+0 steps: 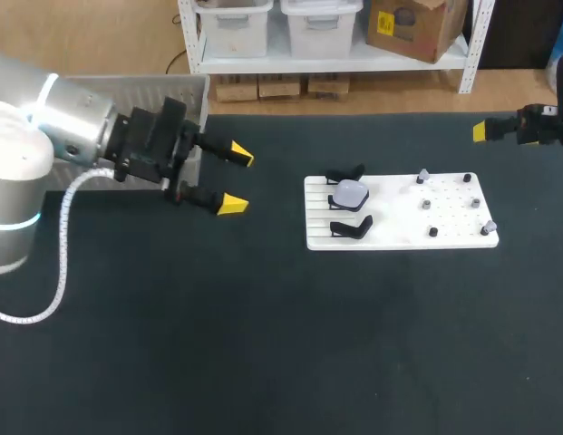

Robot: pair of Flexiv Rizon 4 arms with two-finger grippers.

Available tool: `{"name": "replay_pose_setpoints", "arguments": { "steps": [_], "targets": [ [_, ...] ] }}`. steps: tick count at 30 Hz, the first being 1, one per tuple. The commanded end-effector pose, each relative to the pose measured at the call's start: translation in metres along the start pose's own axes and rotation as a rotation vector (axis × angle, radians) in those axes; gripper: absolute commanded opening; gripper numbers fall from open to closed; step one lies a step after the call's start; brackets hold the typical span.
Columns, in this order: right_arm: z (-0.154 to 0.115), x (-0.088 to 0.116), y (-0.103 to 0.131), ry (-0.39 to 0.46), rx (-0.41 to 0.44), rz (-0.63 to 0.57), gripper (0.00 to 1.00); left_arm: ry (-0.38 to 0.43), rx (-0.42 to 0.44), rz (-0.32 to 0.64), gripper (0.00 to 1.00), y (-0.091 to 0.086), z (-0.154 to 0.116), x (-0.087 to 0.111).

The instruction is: Pick up each earbud case from the left stands, insert the matching earbuds, close the lid, and place the case in the box.

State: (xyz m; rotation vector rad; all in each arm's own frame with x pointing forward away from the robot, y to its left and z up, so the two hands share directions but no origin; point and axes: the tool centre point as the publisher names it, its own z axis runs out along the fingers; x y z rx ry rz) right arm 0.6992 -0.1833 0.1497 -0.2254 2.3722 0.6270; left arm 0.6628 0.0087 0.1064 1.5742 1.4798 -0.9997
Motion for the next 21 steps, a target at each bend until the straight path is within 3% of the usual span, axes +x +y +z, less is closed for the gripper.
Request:
{"name": "replay_pose_setpoints", "arguments": {
  "steps": [1, 11, 21],
  "targets": [
    [0.0, 0.0, -0.001, 0.0, -0.002, -0.001, 1.0, -0.022, 0.023, 0.011, 1.0, 0.008, 0.021, 0.004],
    [0.0, 0.0, -0.001, 0.0, -0.002, -0.001, 1.0, 0.003, 0.084, 0.005, 1.0, 0.016, 0.058, 0.008],
    [0.0, 0.0, -0.001, 0.0, -0.002, -0.001, 1.0, 0.037, 0.088, -0.019, 1.0, 0.03, 0.081, 0.019]
  ]
}}
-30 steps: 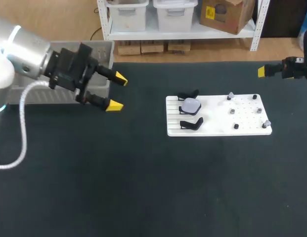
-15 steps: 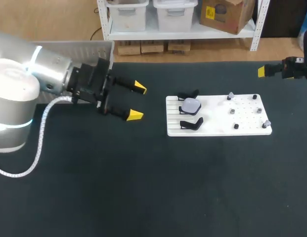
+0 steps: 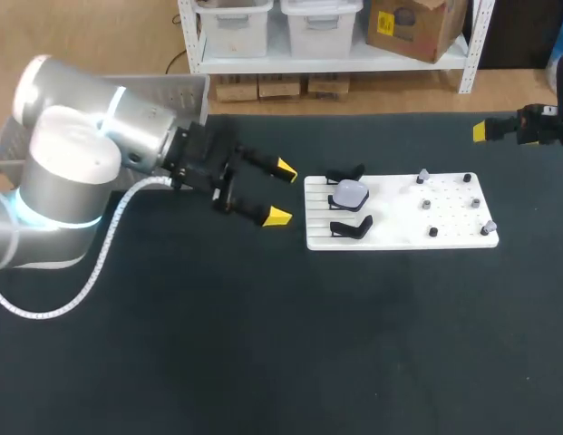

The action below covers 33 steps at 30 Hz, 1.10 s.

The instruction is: Pick up each earbud case from the left stands, insert the matching earbuds, close the lid, and place the case in the box.

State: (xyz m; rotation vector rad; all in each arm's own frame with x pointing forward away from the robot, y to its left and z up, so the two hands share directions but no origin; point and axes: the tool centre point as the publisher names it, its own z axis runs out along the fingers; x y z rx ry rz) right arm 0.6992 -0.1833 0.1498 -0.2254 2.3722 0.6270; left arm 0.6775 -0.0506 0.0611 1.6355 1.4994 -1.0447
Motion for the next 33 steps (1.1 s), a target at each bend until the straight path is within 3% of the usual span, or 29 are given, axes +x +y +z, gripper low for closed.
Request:
{"name": "replay_pose_setpoints", "arguments": {
  "steps": [1, 3, 5, 8, 10, 29, 33],
  "targets": [
    [0.0, 0.0, -0.001, 0.0, -0.002, -0.001, 1.0, 0.002, 0.02, -0.003, 1.0, 0.014, 0.01, 0.001],
    [0.0, 0.0, -0.001, 0.0, -0.002, -0.001, 1.0, 0.0, 0.016, -0.003, 0.98, 0.018, 0.012, 0.002],
    [0.0, 0.0, -0.001, 0.0, -0.002, -0.001, 1.0, -0.001, 0.014, -0.002, 0.91, 0.022, 0.015, 0.002],
    [0.0, 0.0, -0.001, 0.0, -0.002, -0.001, 1.0, 0.001, 0.019, 0.004, 0.93, 0.025, 0.022, 0.002],
    [0.0, 0.0, -0.001, 0.0, -0.002, -0.001, 1.0, 0.002, 0.024, 0.004, 0.88, 0.026, 0.027, 0.003],
    [0.0, 0.0, -0.001, 0.0, -0.002, -0.001, 1.0, -0.007, 0.047, 0.002, 0.95, 0.045, 0.053, 0.006],
    [0.0, 0.0, -0.001, 0.0, -0.002, -0.001, 1.0, -0.008, 0.055, 0.003, 0.91, 0.047, 0.061, 0.006]
  ]
}}
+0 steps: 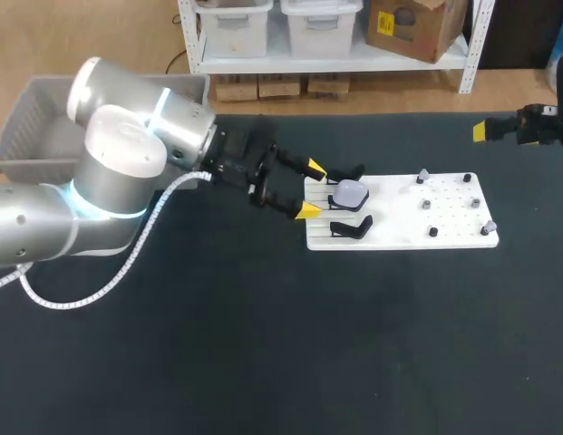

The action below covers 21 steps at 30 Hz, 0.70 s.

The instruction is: Pick up each earbud case from the left stands, insert the matching earbuds, close the lid, and place the case in the box.

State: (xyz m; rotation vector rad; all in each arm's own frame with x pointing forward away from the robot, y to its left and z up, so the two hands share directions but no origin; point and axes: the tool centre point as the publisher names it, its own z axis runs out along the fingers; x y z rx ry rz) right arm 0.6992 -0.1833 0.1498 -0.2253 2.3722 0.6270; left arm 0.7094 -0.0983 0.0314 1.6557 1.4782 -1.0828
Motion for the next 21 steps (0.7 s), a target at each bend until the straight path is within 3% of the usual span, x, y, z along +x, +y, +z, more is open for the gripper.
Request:
{"name": "replay_pose_setpoints", "arguments": {
  "steps": [1, 7, 11, 21],
  "targets": [
    [0.0, 0.0, -0.001, 0.0, -0.002, -0.001, 1.0, 0.002, 0.02, -0.002, 0.91, 0.01, 0.012, 0.001],
    [0.0, 0.0, -0.001, 0.0, -0.002, -0.001, 1.0, -0.009, 0.029, -0.026, 0.89, 0.013, 0.022, 0.005],
    [0.0, 0.0, -0.001, 0.0, -0.002, -0.001, 1.0, -0.012, 0.031, -0.025, 0.68, 0.015, 0.025, 0.003],
    [0.0, 0.0, -0.001, 0.0, -0.002, -0.001, 1.0, -0.02, 0.044, -0.026, 0.7, 0.015, 0.031, 0.001]
  ]
}}
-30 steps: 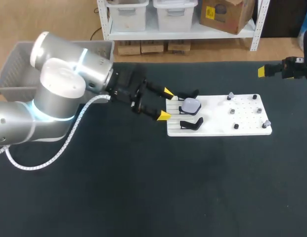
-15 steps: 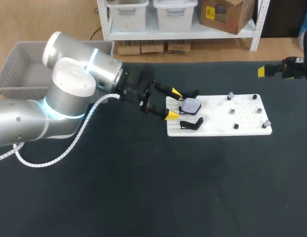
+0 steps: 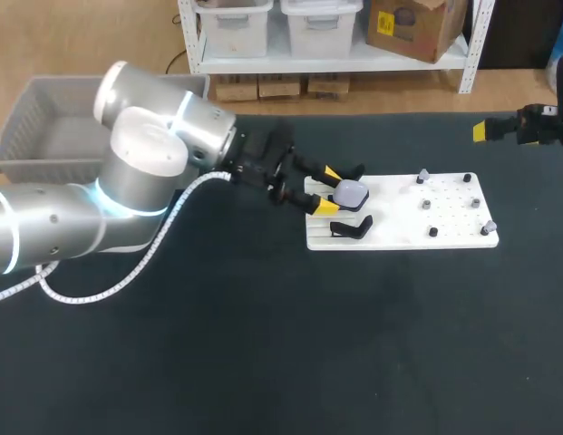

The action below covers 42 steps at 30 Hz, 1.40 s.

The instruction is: Pick up each earbud case from the left stands, insert the matching earbuds, close the lid, and place the case in the box.

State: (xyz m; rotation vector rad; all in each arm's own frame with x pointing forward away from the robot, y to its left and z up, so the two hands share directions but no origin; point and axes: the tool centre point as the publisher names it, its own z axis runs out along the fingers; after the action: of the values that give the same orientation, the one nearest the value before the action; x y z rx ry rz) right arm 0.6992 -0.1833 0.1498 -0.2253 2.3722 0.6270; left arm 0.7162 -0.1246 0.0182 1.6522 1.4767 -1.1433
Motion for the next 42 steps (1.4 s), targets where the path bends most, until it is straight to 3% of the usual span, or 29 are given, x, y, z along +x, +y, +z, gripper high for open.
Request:
{"name": "replay_pose_setpoints", "arguments": {
  "steps": [1, 6, 9, 28, 36, 42],
  "targets": [
    [0.0, 0.0, -0.001, 0.0, -0.002, -0.001, 1.0, 0.0, 0.006, -0.002, 0.69, 0.004, 0.003, 0.0],
    [0.0, 0.0, -0.001, 0.0, -0.002, -0.001, 1.0, 0.003, 0.009, -0.001, 0.69, 0.006, 0.005, -0.001],
    [0.0, 0.0, -0.001, 0.0, -0.002, -0.001, 1.0, 0.003, 0.01, -0.001, 0.58, 0.007, 0.006, -0.001],
    [0.0, 0.0, -0.001, 0.0, -0.002, -0.001, 1.0, -0.003, 0.041, 0.014, 0.55, 0.003, 0.017, -0.003],
    [0.0, 0.0, -0.001, 0.0, -0.002, -0.001, 1.0, -0.005, 0.038, 0.013, 0.49, 0.001, 0.019, -0.004],
    [0.0, 0.0, -0.001, 0.0, -0.002, -0.001, 1.0, -0.005, 0.036, 0.014, 0.3, 0.0, 0.02, -0.004]
  ]
}}
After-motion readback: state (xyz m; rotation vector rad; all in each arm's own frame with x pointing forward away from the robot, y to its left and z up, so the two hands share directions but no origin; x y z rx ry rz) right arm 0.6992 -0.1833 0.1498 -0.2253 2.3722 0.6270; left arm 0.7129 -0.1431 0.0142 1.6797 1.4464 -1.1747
